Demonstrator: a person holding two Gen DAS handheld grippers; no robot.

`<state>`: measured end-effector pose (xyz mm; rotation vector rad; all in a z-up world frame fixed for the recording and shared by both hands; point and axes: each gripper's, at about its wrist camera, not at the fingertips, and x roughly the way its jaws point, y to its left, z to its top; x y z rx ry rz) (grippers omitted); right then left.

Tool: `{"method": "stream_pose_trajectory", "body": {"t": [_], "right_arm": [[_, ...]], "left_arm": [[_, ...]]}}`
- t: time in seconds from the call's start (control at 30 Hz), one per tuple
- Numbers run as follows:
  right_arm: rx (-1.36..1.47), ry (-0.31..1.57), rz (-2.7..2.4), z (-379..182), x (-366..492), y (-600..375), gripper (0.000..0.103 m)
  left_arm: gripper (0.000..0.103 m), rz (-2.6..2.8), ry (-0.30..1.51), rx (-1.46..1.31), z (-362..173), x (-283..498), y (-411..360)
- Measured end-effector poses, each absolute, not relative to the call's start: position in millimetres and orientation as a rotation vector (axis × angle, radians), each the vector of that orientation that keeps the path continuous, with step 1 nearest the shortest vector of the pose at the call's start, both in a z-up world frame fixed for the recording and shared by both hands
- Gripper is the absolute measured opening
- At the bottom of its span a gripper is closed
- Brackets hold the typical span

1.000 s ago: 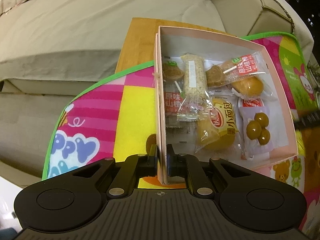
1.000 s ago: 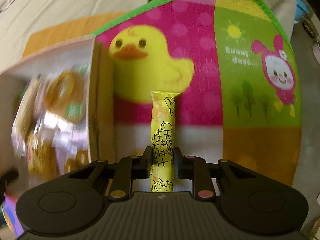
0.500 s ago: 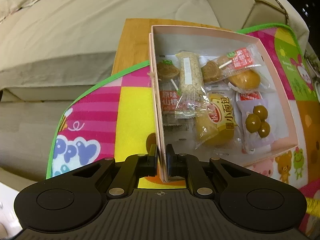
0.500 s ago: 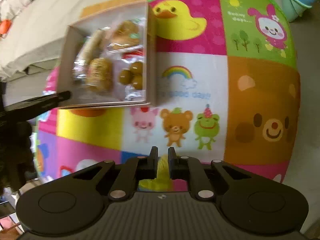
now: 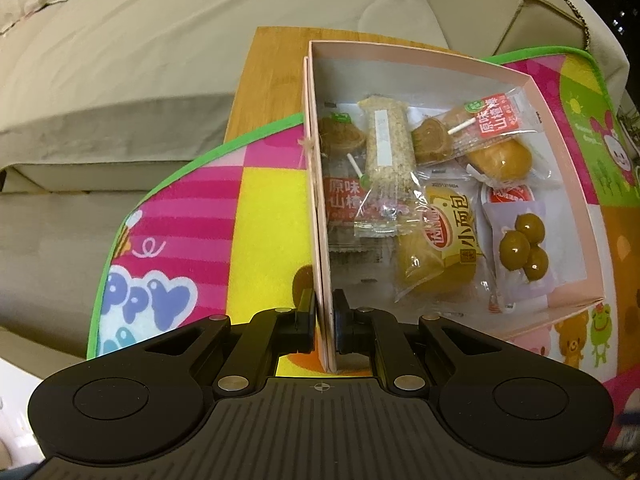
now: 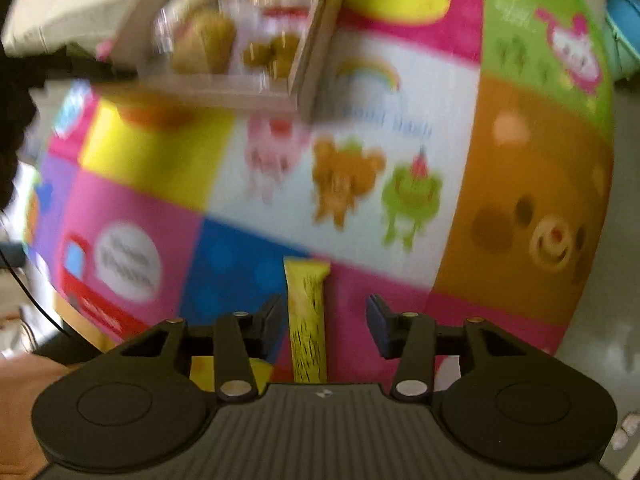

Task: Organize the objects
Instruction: 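Grasp the yellow cheese stick packet on the mat with the right tool, then carry the cheese stick over the box and drop it inside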

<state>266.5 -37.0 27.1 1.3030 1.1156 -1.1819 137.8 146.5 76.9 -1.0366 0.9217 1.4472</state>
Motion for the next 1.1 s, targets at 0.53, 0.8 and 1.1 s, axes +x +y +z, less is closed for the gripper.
{"method": "stream_pose_trajectory", "body": {"t": [0.53,0.8,1.1], "right_arm": [[1.365,1.107,-1.212,16,301,-18,0.021],[1.190,0.848,-1.310,150,290,-65,0.021],[0.927,0.794,-1.268,226,317,-121,0.021]], "left_arm": [[0.011,1.419,0.946,-1.006,82,140,142],[0.010,1.466,0.906,-1.030,82,141,142],[0.010,1.508,0.848,-1.054,83,138,136]]}}
